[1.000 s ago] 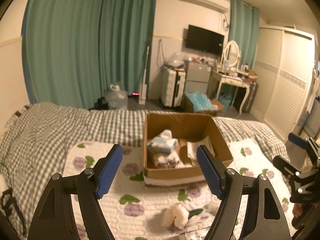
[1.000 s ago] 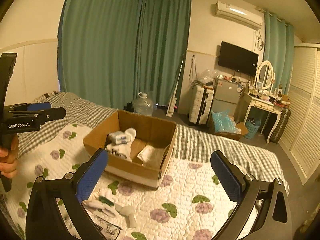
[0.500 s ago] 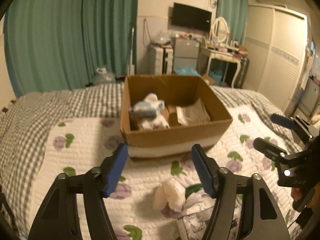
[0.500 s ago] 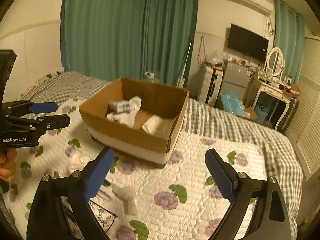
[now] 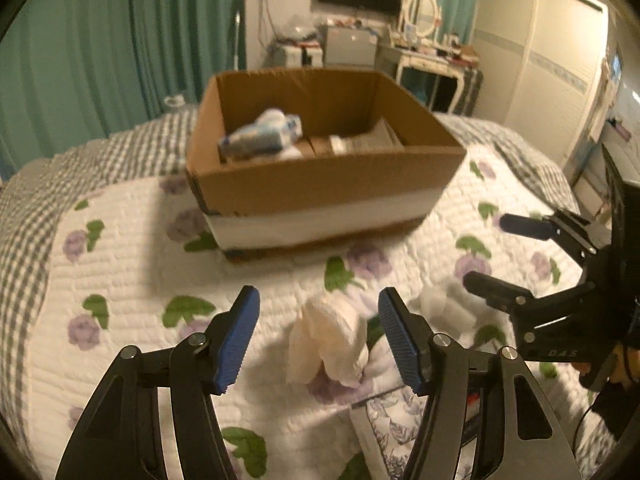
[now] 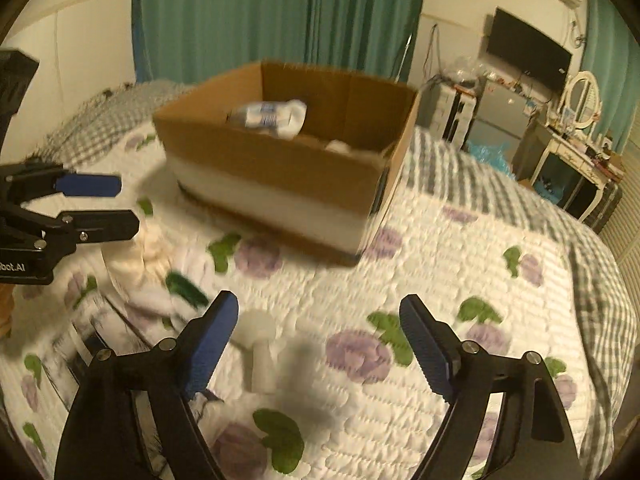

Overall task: Organize soft objects
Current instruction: 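Grasp the cream cloth with the left tool while the right tool grasps the white plush, then lift the cream cloth and white plush and carry both over the box, then open both tools to drop the cloth and plush into the box, then move both tools back toward the last items on the quilt, then grasp the floral tissue pack with the left tool while the right tool grasps the white bunny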

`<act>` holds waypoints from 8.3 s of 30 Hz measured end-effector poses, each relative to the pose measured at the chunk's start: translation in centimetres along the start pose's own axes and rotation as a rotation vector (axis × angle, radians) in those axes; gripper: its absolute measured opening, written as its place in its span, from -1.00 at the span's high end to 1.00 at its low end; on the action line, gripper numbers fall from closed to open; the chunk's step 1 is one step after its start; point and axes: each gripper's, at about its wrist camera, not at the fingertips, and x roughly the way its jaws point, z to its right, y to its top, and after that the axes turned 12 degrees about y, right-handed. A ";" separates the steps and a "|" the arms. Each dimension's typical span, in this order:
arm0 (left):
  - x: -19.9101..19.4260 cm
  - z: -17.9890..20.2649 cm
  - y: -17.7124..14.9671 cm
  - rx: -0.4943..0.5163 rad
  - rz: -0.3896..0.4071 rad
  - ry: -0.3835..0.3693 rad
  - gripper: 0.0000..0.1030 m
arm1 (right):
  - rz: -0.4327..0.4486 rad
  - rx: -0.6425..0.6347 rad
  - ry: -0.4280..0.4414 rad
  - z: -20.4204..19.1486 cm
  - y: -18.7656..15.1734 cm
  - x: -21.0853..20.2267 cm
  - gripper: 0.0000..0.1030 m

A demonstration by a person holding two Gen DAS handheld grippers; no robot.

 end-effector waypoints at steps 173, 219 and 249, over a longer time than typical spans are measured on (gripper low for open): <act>-10.0 -3.3 12.8 -0.101 0.361 0.192 -0.78 | 0.397 0.045 -0.170 -1.0 12.6 -14.4 -0.72; -8.2 -3.1 1.7 -0.113 0.178 0.133 -0.78 | 0.303 0.018 -0.071 -3.6 7.6 -11.7 -1.00; -0.9 4.7 -7.6 0.054 -0.170 -0.172 0.00 | -0.082 -0.025 0.134 -3.8 2.7 5.2 -1.00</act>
